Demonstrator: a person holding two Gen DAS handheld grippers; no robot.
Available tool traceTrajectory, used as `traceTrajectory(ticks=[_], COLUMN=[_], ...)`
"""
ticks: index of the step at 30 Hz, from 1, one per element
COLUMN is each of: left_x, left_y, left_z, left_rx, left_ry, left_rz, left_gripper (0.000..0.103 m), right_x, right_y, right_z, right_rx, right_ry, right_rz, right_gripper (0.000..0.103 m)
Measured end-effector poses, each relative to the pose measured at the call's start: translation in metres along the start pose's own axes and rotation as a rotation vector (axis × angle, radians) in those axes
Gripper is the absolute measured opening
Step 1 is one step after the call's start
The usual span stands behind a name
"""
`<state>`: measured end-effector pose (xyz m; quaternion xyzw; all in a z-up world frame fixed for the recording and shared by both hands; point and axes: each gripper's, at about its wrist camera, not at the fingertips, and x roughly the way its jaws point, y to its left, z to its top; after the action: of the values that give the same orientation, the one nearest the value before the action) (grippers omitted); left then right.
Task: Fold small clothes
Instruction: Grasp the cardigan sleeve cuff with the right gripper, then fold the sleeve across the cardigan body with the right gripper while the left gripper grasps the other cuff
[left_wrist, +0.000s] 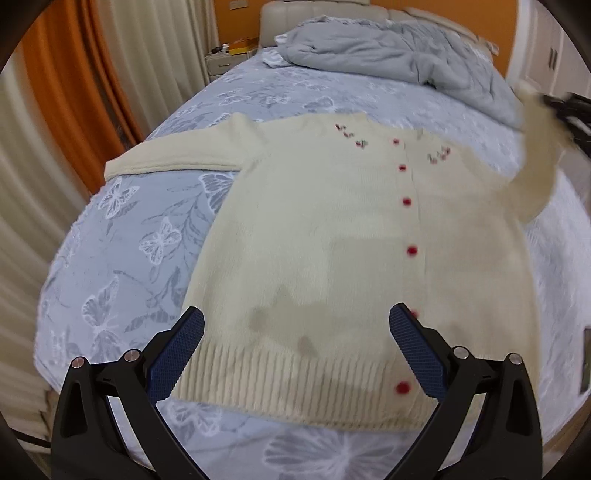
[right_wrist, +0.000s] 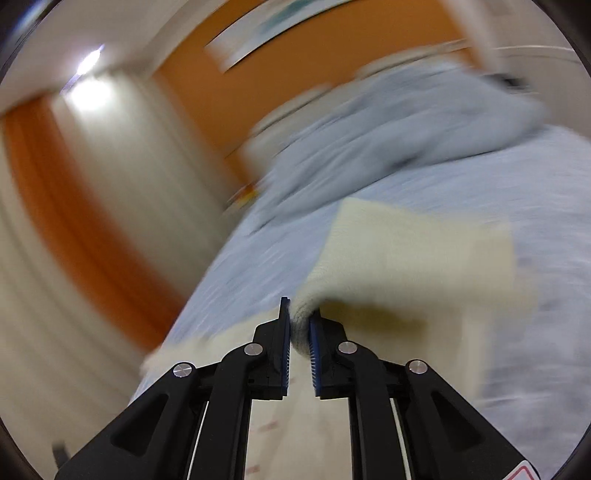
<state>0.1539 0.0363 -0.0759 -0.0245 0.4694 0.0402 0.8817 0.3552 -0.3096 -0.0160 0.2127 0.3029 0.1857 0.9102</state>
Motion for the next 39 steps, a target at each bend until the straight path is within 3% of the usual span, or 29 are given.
traceTrajectory(ticks=[1, 3, 6, 8, 11, 13, 17, 18, 20, 21, 23, 26, 28, 30, 33, 34, 35, 37, 39], left_x=[0.0, 0.002, 0.009, 0.026, 0.063, 0.095, 0.185, 0.195, 0.21, 0.213, 0.214, 0.196, 0.171, 0.158, 0.177, 0.186, 0.194, 0.203, 0.209], left_y=[0.002, 0.006, 0.014, 0.018, 0.01, 0.0, -0.018, -0.019, -0.022, -0.023, -0.026, -0.022, -0.02, -0.018, -0.016, -0.013, -0.01, 0.003, 0.01], left_z=[0.004, 0.018, 0.045, 0.07, 0.103, 0.12, 0.137, 0.138, 0.138, 0.138, 0.144, 0.16, 0.171, 0.18, 0.18, 0.174, 0.167, 0.147, 0.137], left_rx=[-0.012, -0.039, -0.081, -0.146, -0.219, -0.232, -0.319, -0.34, -0.37, -0.378, -0.382, -0.383, -0.368, -0.342, -0.287, -0.284, -0.3, -0.393, -0.464], left_ry=[-0.005, -0.022, -0.041, -0.029, -0.001, 0.023, 0.16, 0.162, 0.153, 0.153, 0.127, 0.035, -0.072, -0.122, -0.048, 0.004, 0.051, 0.099, 0.098], left_rz=[-0.011, -0.056, -0.109, -0.182, -0.259, -0.24, -0.185, -0.15, -0.135, -0.138, -0.134, -0.156, -0.146, -0.143, -0.112, -0.109, -0.12, -0.148, -0.184], left_gripper=[0.098, 0.098, 0.098, 0.098, 0.098, 0.098, 0.096, 0.09, 0.062, 0.054, 0.019, 0.0, 0.0, 0.0, 0.002, 0.013, 0.039, 0.069, 0.07], right_x=[0.024, 0.066, 0.069, 0.047, 0.007, -0.018, -0.058, -0.062, -0.07, -0.073, -0.076, -0.063, -0.047, -0.018, 0.012, 0.021, 0.027, 0.032, 0.039], right_y=[0.021, 0.055, 0.055, 0.035, 0.005, -0.016, -0.046, -0.047, -0.045, -0.044, -0.04, -0.043, -0.05, -0.065, -0.09, -0.1, -0.108, -0.115, -0.122], right_z=[-0.011, -0.042, -0.077, -0.105, -0.148, -0.177, -0.215, -0.217, -0.221, -0.224, -0.225, -0.212, -0.195, -0.169, -0.15, -0.145, -0.141, -0.139, -0.137], right_rx=[-0.043, -0.145, -0.119, -0.018, 0.09, 0.172, 0.319, 0.313, 0.282, 0.275, 0.263, 0.264, 0.272, 0.305, 0.392, 0.429, 0.458, 0.496, 0.534], right_ry=[0.05, 0.142, 0.16, 0.153, 0.176, 0.208, 0.227, 0.223, 0.218, 0.215, 0.215, 0.205, 0.181, 0.16, 0.148, 0.146, 0.139, 0.13, 0.124], right_rz=[0.022, -0.015, -0.049, -0.054, -0.14, -0.189, -0.25, -0.271, -0.311, -0.316, -0.31, -0.272, -0.24, -0.193, -0.175, -0.198, -0.211, -0.211, -0.203], right_gripper=[0.017, 0.036, 0.042, 0.043, 0.046, 0.047, 0.047, 0.048, 0.051, 0.051, 0.051, 0.051, 0.051, 0.051, 0.051, 0.051, 0.051, 0.051, 0.054])
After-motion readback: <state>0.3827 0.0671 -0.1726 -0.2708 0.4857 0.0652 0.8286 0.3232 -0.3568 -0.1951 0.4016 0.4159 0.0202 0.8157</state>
